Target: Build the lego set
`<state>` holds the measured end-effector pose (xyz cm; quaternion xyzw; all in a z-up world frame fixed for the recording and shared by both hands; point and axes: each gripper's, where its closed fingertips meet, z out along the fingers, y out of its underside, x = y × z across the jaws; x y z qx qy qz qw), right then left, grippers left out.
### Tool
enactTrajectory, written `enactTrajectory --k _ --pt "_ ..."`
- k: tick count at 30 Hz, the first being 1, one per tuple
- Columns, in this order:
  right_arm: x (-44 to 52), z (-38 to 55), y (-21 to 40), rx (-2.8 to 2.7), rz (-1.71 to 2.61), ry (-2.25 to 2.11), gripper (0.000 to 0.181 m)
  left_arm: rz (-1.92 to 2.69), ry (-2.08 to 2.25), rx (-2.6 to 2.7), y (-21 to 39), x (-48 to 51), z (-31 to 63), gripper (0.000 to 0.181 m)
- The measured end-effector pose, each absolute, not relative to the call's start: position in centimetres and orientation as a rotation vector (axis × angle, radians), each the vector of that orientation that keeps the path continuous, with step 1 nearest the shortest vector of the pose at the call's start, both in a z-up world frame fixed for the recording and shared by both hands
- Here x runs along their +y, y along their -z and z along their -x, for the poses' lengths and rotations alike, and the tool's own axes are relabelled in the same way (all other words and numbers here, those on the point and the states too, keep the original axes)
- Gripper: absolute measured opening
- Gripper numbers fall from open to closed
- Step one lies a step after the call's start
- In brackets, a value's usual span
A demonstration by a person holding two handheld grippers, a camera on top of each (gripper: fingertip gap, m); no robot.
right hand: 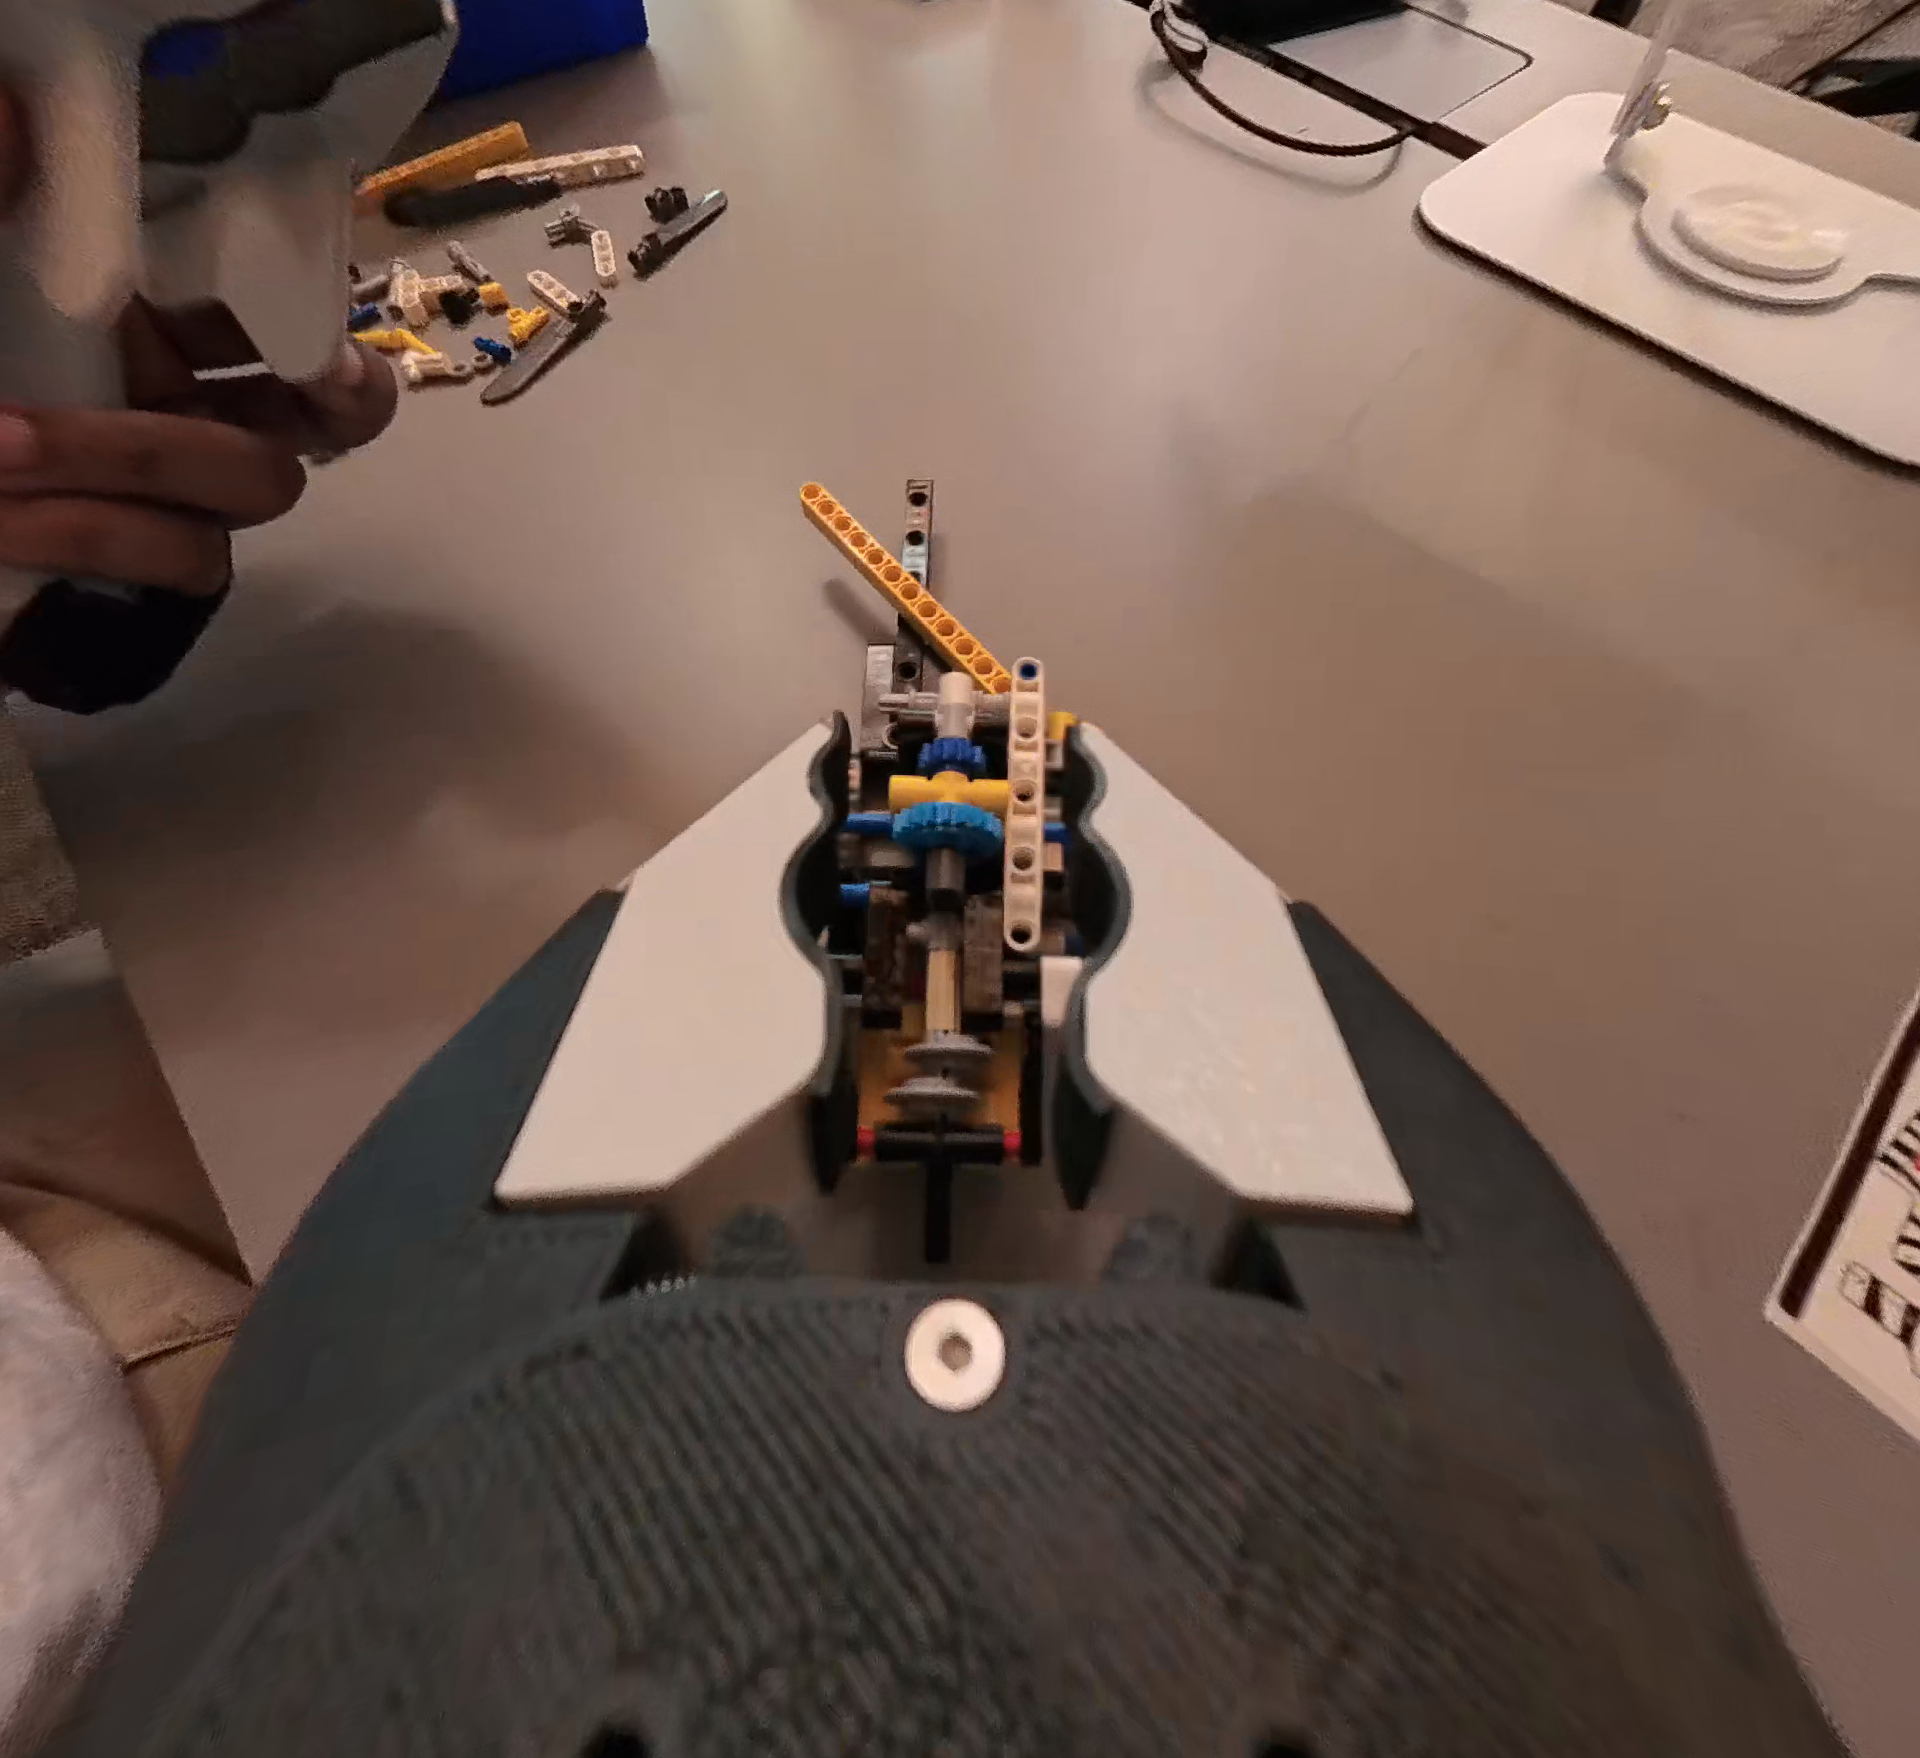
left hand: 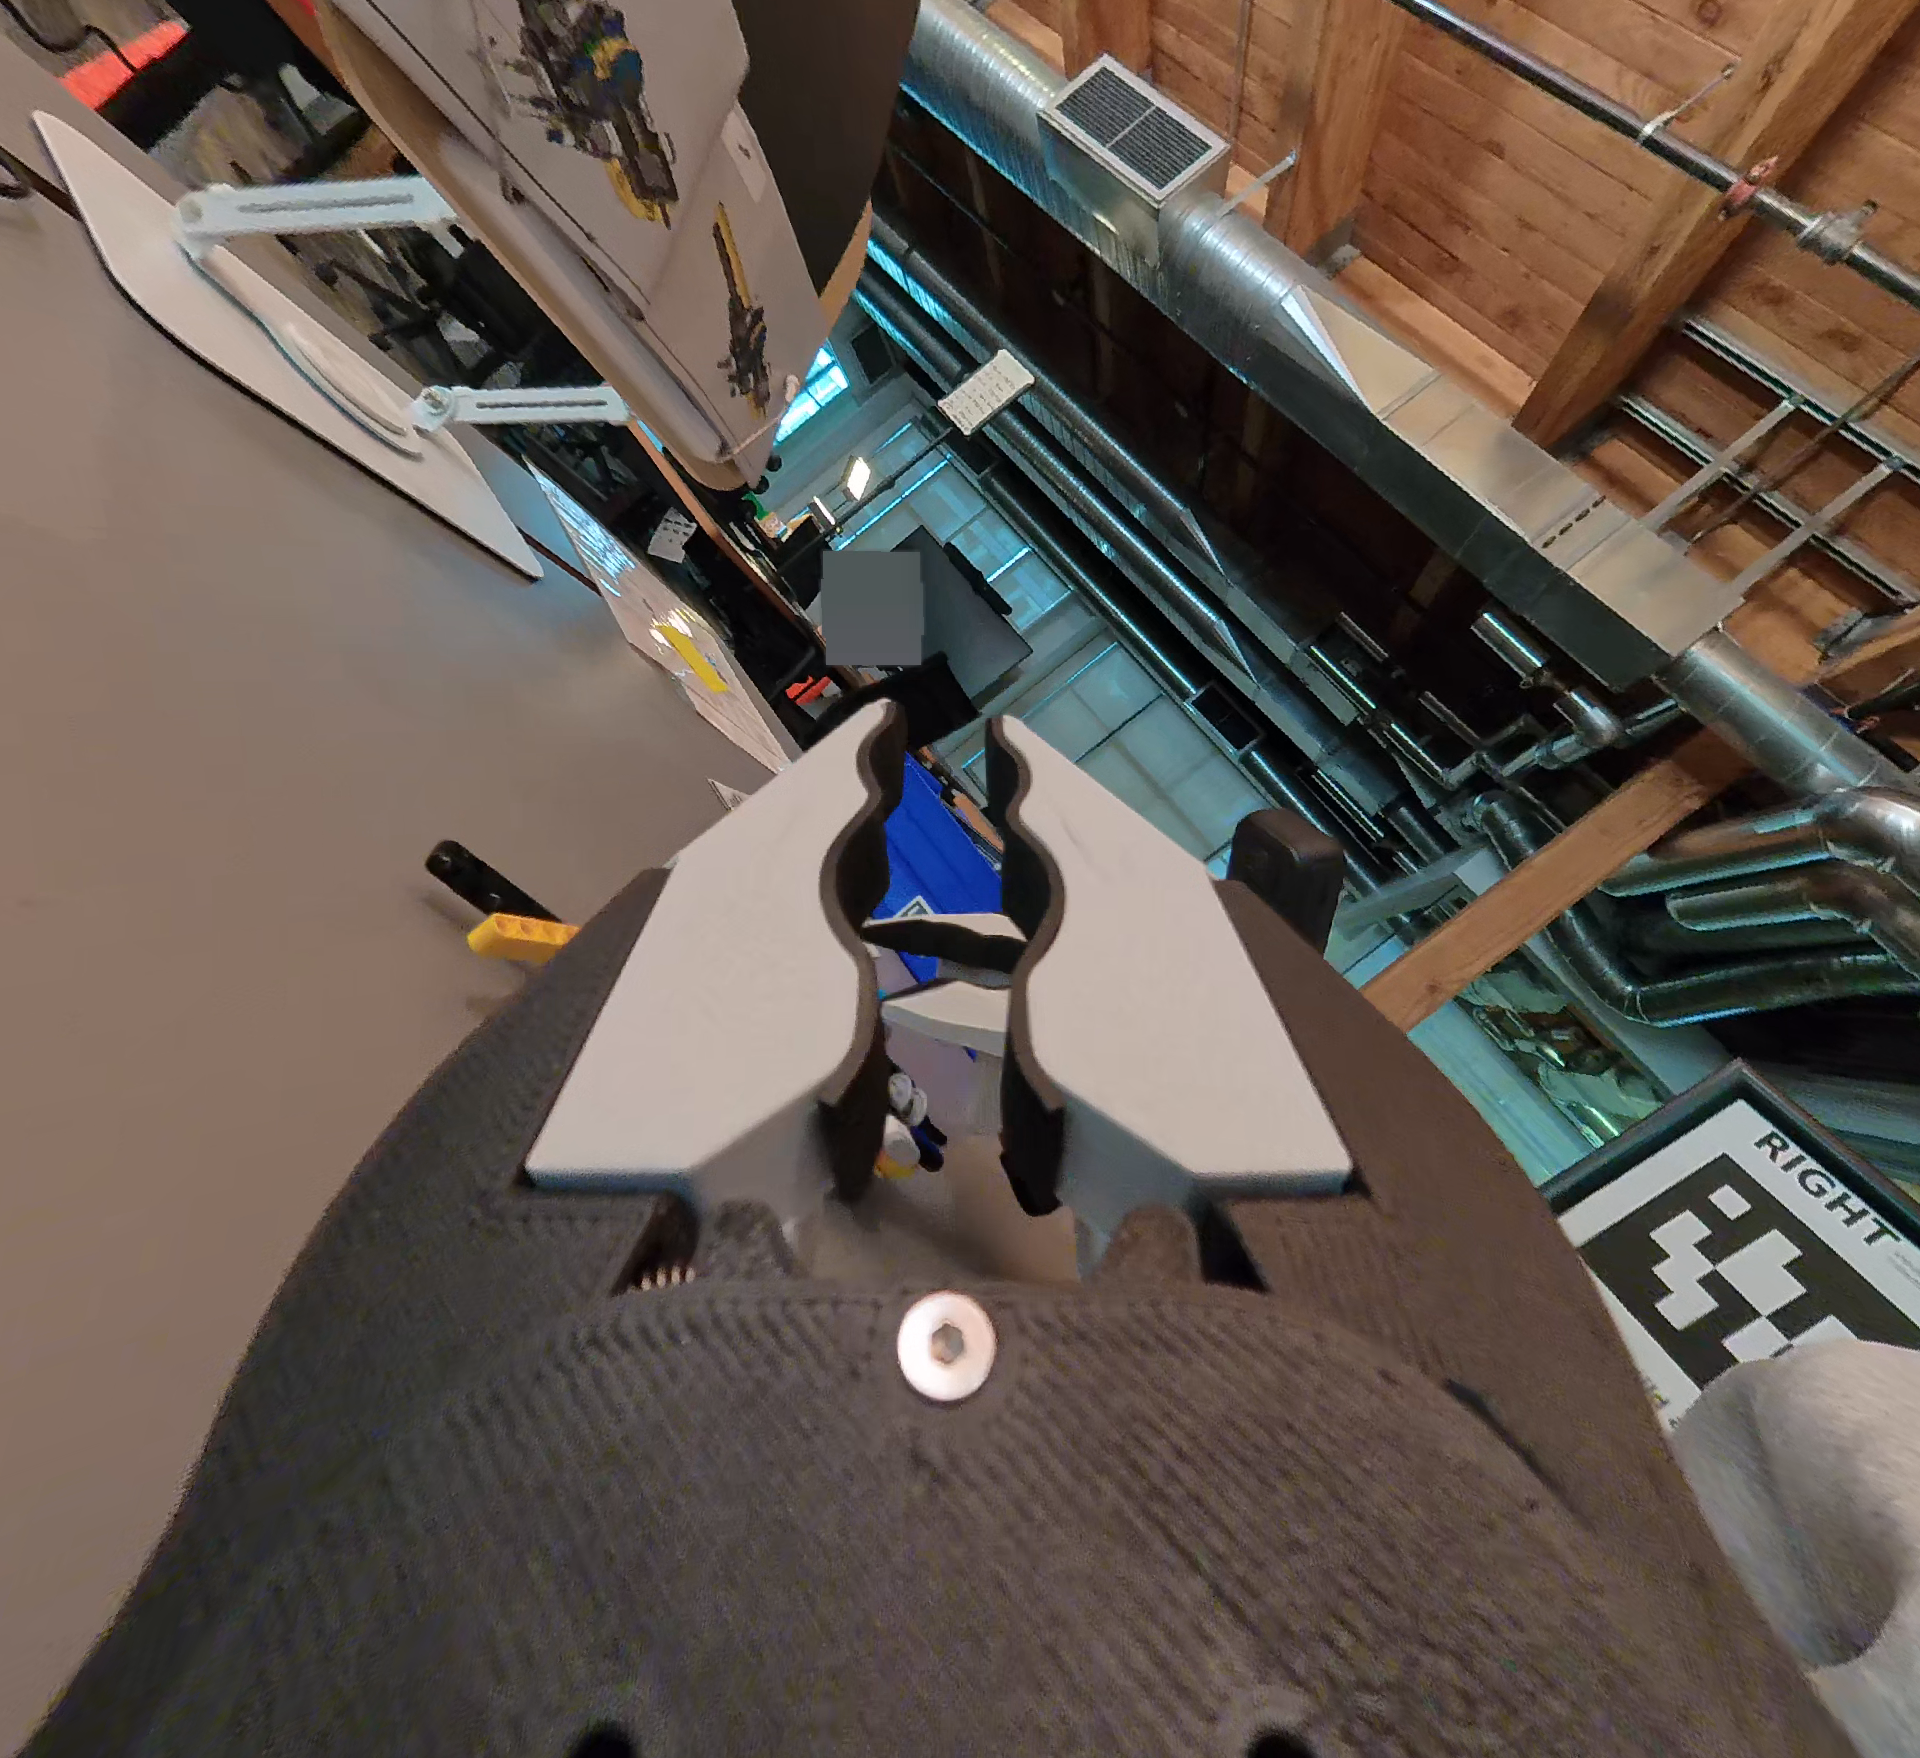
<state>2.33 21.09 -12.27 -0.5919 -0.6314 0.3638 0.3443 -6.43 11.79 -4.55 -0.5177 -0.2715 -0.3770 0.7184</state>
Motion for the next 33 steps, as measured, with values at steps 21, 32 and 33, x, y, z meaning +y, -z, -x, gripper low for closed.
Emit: enactTrajectory --k 21,32,33 --pt "21.8 -2.7 14.4 -1.724 1.552 -0.722 0.043 1.124 0.816 -0.634 4.7 11.2 7.6 0.012" --pt "22.6 -2.8 14.4 -1.693 1.574 -0.696 0.039 1.128 0.817 -0.634 4.7 11.4 7.5 0.012" --pt "22.7 -2.9 14.4 -1.688 1.576 -0.689 0.038 1.128 0.816 -0.634 4.7 11.4 7.5 0.012"
